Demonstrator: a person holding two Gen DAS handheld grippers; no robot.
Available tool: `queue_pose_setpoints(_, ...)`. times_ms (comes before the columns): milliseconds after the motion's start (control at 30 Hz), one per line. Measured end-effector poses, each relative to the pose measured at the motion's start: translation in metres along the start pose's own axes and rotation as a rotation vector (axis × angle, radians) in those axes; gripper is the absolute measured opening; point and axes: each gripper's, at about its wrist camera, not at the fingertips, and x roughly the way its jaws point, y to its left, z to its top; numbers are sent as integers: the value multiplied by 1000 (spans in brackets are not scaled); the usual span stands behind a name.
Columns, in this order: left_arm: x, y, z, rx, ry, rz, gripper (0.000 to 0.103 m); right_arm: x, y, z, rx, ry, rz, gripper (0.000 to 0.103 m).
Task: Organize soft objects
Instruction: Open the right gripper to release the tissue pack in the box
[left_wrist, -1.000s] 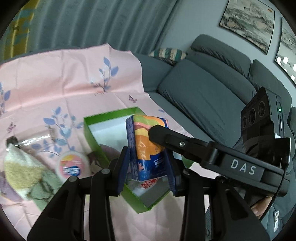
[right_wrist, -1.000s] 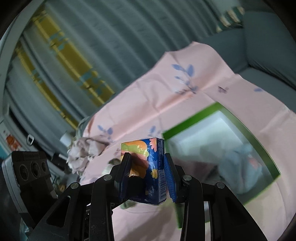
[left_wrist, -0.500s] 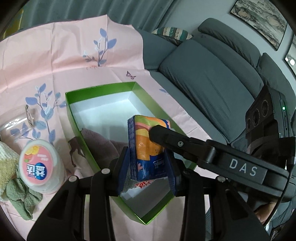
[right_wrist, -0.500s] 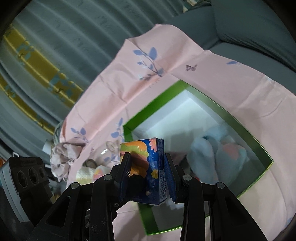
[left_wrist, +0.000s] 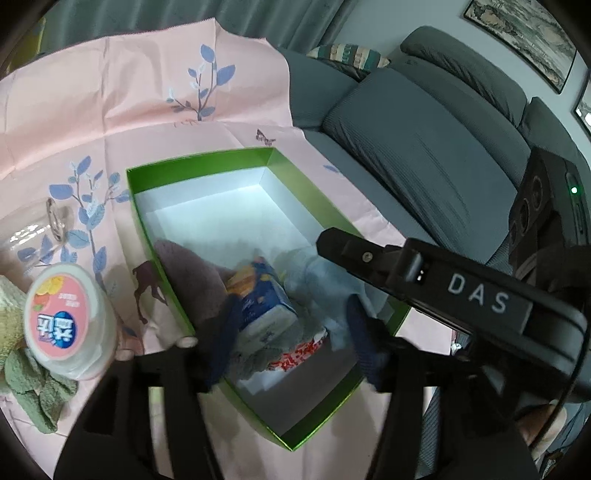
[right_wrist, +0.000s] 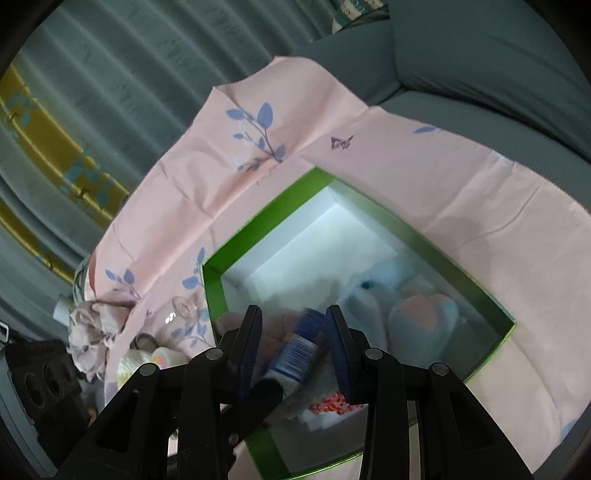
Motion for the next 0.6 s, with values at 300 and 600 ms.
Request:
queue_pose_setpoints(300,-41,2,-4,-13,-61,-12,86,-26,3,2,9,-99,43,73)
queue_pose_setpoints(600,-94,52,-43,-192,-94,-30,88,-35,17,-1,-28,-135,38,87)
